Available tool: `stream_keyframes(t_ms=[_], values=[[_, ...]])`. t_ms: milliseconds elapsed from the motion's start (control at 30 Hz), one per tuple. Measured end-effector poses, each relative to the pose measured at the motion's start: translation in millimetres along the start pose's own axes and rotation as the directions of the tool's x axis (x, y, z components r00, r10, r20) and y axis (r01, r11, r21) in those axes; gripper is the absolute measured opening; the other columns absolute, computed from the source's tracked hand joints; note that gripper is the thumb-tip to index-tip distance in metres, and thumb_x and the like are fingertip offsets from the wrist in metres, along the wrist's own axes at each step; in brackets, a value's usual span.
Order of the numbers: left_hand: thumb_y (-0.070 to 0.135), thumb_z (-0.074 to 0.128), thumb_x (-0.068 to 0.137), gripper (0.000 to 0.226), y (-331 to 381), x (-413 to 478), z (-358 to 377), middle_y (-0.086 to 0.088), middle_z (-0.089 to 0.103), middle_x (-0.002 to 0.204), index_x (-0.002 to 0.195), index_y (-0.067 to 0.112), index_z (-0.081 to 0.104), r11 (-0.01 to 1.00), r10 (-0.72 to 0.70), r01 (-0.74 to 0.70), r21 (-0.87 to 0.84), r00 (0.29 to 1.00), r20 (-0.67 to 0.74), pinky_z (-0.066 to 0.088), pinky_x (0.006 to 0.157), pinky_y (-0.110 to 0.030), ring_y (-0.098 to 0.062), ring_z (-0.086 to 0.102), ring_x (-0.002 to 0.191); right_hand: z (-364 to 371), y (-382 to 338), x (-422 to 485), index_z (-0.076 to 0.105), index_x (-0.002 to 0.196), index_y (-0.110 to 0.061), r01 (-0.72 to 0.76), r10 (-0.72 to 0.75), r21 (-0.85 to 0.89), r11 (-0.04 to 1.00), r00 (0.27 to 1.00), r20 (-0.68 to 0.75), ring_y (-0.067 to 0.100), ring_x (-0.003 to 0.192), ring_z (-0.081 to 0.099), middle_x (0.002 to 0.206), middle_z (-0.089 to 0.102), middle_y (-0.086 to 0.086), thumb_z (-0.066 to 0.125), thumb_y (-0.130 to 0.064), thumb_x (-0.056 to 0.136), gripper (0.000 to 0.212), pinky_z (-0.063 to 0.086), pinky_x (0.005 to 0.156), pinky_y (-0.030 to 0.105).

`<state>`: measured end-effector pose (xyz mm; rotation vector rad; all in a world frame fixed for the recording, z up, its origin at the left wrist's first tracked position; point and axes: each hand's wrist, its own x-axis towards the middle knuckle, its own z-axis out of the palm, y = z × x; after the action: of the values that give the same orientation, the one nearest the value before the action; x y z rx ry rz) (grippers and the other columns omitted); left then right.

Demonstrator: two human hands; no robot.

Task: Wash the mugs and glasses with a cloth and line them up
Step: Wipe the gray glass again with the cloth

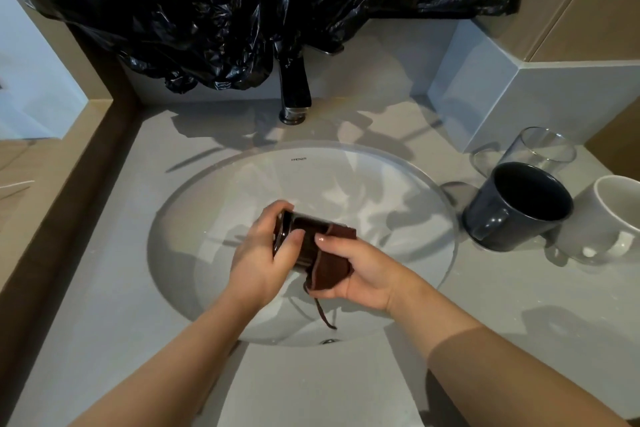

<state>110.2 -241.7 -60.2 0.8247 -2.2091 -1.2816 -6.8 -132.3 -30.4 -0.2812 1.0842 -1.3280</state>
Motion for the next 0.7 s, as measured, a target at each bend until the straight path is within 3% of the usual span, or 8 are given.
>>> stream_keyframes(t_ms=[100, 200, 333, 400, 467, 567, 633, 700], values=[[0.058, 0.043, 0.075, 0.037, 4.2, 15.1, -14.7, 0.004, 0.058, 0.100, 0.110, 0.048, 0.041, 0.996, -0.028, 0.043, -0.074, 0.981, 0.193, 0.046, 0.065, -0.028, -0.014, 0.058, 0.080, 1.4, -7.3, 1.5, 0.063, 0.105, -0.023, 0.082, -0.083, -0.052, 0.995, 0.996, -0.014, 0.017, 0.091, 0.070, 0.094, 0.073, 0.002, 0.061, -0.014, 0.083, 0.023, 0.051, 0.073, 0.034], [0.058, 0.046, 0.085, 0.040, 18.7, 26.3, -26.7, -0.009, 0.063, 0.082, 0.108, 0.027, 0.056, 0.814, -0.333, 0.485, -0.319, 0.840, 0.428, 0.036, 0.044, -0.026, -0.017, 0.055, 0.056, 6.9, -5.2, 3.5, 0.066, 0.106, -0.019, 0.235, -0.297, -0.440, 0.867, 0.952, -0.077, 0.015, 0.094, 0.066, 0.098, 0.072, 0.002, 0.066, -0.005, 0.085, 0.025, 0.053, 0.077, 0.026], [0.055, 0.038, 0.095, 0.046, 35.2, 27.6, -13.1, -0.002, 0.062, 0.060, 0.082, 0.017, 0.060, 0.671, -0.599, 0.655, -0.347, 0.755, 0.267, 0.031, 0.045, -0.024, -0.018, 0.048, 0.051, 11.5, 4.4, 5.2, 0.065, 0.113, -0.017, 0.236, -0.324, -0.661, 0.713, 0.946, -0.011, 0.013, 0.095, 0.065, 0.104, 0.071, 0.002, 0.070, -0.008, 0.083, 0.033, 0.053, 0.079, 0.024], [0.050, 0.038, 0.095, 0.034, 36.1, 22.6, -7.0, -0.003, 0.063, 0.073, 0.084, 0.023, 0.055, 0.785, -0.519, 0.528, -0.324, 0.846, 0.120, 0.038, 0.052, -0.027, -0.019, 0.052, 0.062, 15.7, -4.4, 2.5, 0.065, 0.109, -0.019, 0.189, -0.254, -0.495, 0.848, 0.965, -0.066, 0.016, 0.088, 0.064, 0.097, 0.070, 0.003, 0.068, -0.008, 0.085, 0.027, 0.053, 0.066, 0.025], [0.053, 0.036, 0.088, 0.028, 27.4, 14.1, -9.0, 0.000, 0.061, 0.087, 0.090, 0.030, 0.052, 0.986, -0.151, 0.147, -0.083, 0.987, -0.053, 0.043, 0.064, -0.031, -0.020, 0.056, 0.077, 16.4, -14.6, -1.4, 0.064, 0.101, -0.022, 0.074, -0.092, -0.171, 0.983, 0.991, -0.100, 0.016, 0.086, 0.064, 0.089, 0.069, 0.001, 0.067, -0.016, 0.083, 0.019, 0.053, 0.058, 0.027], [0.058, 0.031, 0.076, 0.048, 14.8, 16.1, -21.8, 0.006, 0.058, 0.099, 0.112, 0.032, 0.050, 0.959, 0.216, -0.219, 0.180, 0.976, 0.037, 0.041, 0.072, -0.032, -0.019, 0.055, 0.086, 16.5, -22.3, -6.7, 0.064, 0.095, -0.020, -0.011, 0.019, 0.093, 0.996, 0.996, -0.088, 0.015, 0.082, 0.064, 0.080, 0.070, 0.001, 0.061, -0.025, 0.086, 0.010, 0.053, 0.058, 0.026], [0.067, 0.036, 0.075, 0.043, 20.6, 22.3, -28.4, 0.004, 0.060, 0.100, 0.108, 0.040, 0.044, 0.999, 0.011, -0.021, 0.050, 0.981, 0.194, 0.045, 0.065, -0.031, -0.018, 0.058, 0.083, 16.2, -21.6, -4.8, 0.065, 0.099, -0.021, 0.067, -0.069, -0.021, 0.998, 0.991, -0.118, 0.017, 0.088, 0.067, 0.088, 0.073, 0.001, 0.061, -0.023, 0.089, 0.011, 0.055, 0.065, 0.029], [0.079, 0.040, 0.076, 0.060, 29.6, 25.8, -35.3, -0.007, 0.066, 0.094, 0.111, 0.032, 0.052, 0.900, -0.285, 0.398, -0.179, 0.847, 0.448, 0.043, 0.048, -0.027, -0.019, 0.058, 0.063, 16.6, -18.7, -3.2, 0.066, 0.102, -0.020, 0.231, -0.288, -0.315, 0.921, 0.946, -0.150, 0.015, 0.095, 0.067, 0.096, 0.073, 0.001, 0.064, -0.017, 0.088, 0.014, 0.053, 0.076, 0.028]])
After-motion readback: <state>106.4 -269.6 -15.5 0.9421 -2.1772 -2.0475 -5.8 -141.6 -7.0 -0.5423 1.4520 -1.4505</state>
